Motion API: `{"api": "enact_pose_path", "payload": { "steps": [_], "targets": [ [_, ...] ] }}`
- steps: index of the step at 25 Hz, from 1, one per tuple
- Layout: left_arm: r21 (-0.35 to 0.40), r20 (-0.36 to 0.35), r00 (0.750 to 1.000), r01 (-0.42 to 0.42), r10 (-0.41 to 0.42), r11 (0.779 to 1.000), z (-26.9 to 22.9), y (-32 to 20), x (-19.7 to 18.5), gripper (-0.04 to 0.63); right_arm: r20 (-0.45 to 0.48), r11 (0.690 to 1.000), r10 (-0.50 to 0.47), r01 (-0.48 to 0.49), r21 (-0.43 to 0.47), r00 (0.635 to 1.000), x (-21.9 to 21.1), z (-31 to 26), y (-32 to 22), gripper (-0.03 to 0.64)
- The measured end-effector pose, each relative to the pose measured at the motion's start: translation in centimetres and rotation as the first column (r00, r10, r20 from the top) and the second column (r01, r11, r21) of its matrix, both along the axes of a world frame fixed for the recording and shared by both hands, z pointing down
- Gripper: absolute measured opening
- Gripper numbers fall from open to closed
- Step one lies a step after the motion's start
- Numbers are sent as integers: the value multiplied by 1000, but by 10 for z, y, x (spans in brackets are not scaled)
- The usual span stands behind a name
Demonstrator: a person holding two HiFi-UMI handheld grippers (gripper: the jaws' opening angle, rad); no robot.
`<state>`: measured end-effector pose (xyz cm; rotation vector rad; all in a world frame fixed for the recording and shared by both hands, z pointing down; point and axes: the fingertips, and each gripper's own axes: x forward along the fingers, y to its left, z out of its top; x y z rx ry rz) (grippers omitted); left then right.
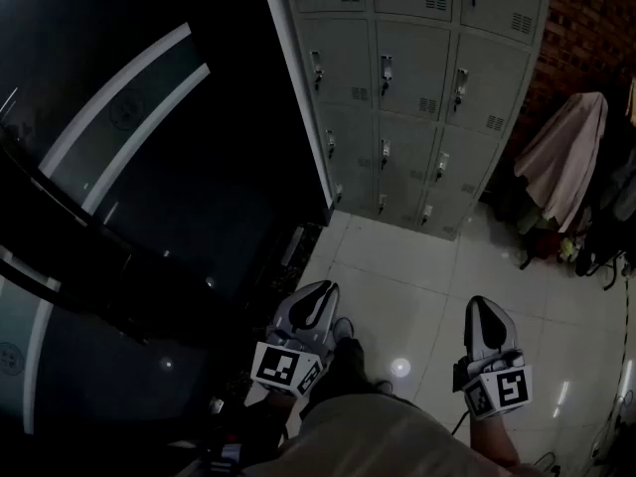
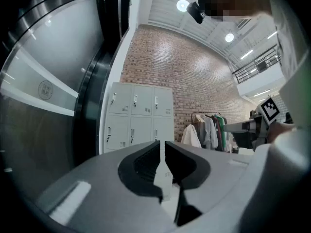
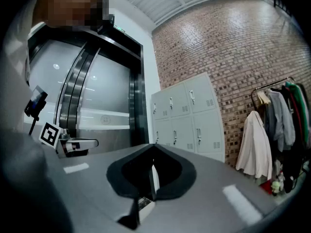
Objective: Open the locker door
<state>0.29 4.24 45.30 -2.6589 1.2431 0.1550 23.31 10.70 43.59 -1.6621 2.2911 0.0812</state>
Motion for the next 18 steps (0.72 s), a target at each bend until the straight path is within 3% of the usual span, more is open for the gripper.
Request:
{"api": "enact_pose_path", "payload": {
  "steps": [7,10,11,13,16,18],
  "targets": [
    [-19,-44,999,-18,18,1000,26,-83,-22,122,5,1000,-13,13,-17,1000,-23,25,-84,2],
    [-8,-56,998,-37,36,999,28,-121,-30,281,31,1000,-3,4,-25,1000,-32,28,-122,2],
    [-2,-49,998,-35,35,999,25,-140,-29,279,37,1000,-8,9,-22,999,-34,24,-140,2],
    [15,-29,999,-12,12,1000,12,-186,-27,243,16,1000,-20,20,-22,1000,-35,16,-184,2],
    [24,5,1000,-24,24,999,5,-249,-24,9,-13,999,-23,23,-50,1000,-39,16,-254,2],
    [8,23,998,-56,56,998,8,-286,-28,8,3,998,-41,41,-52,999,-52,14,-299,2]
  ]
}}
